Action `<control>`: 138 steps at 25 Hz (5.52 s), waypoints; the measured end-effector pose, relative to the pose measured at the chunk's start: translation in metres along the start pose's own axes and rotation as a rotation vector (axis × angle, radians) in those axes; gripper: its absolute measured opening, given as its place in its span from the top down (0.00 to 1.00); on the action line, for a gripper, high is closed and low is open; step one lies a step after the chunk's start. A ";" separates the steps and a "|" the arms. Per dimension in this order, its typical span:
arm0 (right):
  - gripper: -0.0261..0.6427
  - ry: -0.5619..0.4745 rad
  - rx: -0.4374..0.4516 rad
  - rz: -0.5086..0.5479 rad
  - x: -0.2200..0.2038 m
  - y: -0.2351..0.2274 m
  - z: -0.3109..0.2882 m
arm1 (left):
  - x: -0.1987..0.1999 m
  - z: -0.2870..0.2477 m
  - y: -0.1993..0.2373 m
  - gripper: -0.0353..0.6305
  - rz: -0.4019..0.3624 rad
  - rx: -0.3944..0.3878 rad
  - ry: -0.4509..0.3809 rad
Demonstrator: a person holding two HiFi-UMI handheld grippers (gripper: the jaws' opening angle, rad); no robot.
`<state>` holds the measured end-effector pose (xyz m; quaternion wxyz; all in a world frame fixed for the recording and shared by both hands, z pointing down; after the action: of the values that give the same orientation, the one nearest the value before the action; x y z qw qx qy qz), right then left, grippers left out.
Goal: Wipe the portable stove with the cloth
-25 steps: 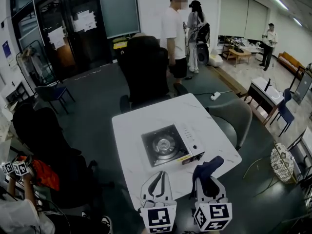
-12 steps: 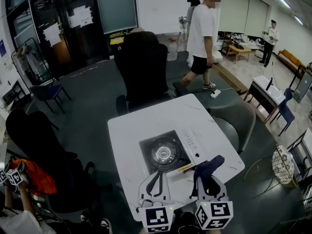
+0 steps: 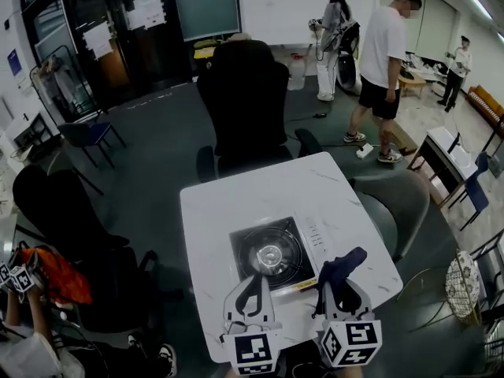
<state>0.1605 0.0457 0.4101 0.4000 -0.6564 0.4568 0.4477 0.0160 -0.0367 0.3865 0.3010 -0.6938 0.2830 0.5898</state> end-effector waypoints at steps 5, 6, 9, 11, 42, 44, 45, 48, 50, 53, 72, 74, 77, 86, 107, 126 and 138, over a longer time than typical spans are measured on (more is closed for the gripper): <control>0.80 0.040 0.067 0.015 0.000 -0.016 -0.035 | -0.004 -0.031 -0.003 0.91 0.004 0.047 0.027; 0.80 0.051 0.083 0.018 0.000 -0.019 -0.043 | -0.005 -0.037 -0.004 0.91 0.006 0.059 0.032; 0.80 0.075 0.129 0.032 0.001 -0.025 -0.065 | -0.006 -0.054 -0.004 0.91 0.010 0.091 0.046; 0.80 0.089 0.159 0.046 0.000 -0.028 -0.077 | -0.008 -0.062 -0.004 0.91 0.014 0.112 0.056; 0.80 0.512 0.693 0.427 -0.104 -0.004 -0.143 | -0.050 -0.085 0.019 0.91 0.068 0.348 0.221; 0.80 0.533 0.691 0.445 -0.109 -0.004 -0.143 | -0.051 -0.089 0.021 0.91 0.064 0.336 0.220; 0.80 0.539 0.685 0.454 -0.110 -0.004 -0.144 | -0.051 -0.090 0.022 0.91 0.072 0.334 0.222; 0.80 0.545 0.663 0.465 -0.111 -0.007 -0.149 | -0.054 -0.094 0.026 0.91 0.067 0.322 0.224; 0.80 0.548 0.654 0.456 -0.111 -0.008 -0.152 | -0.057 -0.096 0.027 0.91 0.054 0.307 0.228; 0.80 0.551 0.638 0.437 -0.109 -0.010 -0.157 | -0.056 -0.099 0.030 0.91 0.075 0.303 0.236; 0.80 0.543 0.543 0.395 -0.096 -0.014 -0.203 | -0.068 -0.093 0.046 0.91 0.087 0.301 0.240; 0.80 0.543 0.540 0.384 -0.095 -0.015 -0.207 | -0.070 -0.093 0.049 0.91 0.087 0.304 0.239; 0.80 0.545 0.536 0.372 -0.094 -0.017 -0.213 | -0.073 -0.091 0.052 0.91 0.092 0.312 0.244; 0.80 0.541 0.479 0.347 -0.080 -0.038 -0.240 | -0.074 -0.083 0.061 0.91 0.096 0.327 0.254; 0.80 0.512 0.565 0.435 -0.049 -0.018 -0.299 | -0.078 -0.074 0.081 0.91 0.103 0.343 0.261; 0.80 0.718 1.125 0.861 -0.078 0.076 -0.302 | -0.087 -0.057 0.111 0.91 0.134 0.402 0.277; 0.80 0.709 1.198 0.863 -0.087 0.119 -0.296 | -0.090 -0.050 0.122 0.91 0.149 0.428 0.276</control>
<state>0.0962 -0.2415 0.5618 0.3071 -0.2001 0.9304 0.0081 -0.0553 -0.1513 0.4713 0.3553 -0.6653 0.4901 0.4370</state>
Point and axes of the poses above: the fingertips, and each gripper's own axes: z backward along the fingers, y to its left, x out of its top, the point moved 1 cm from there along z, backward along the fingers, and after that the axes turned 6 degrees about -y, right-handed, at the moved point
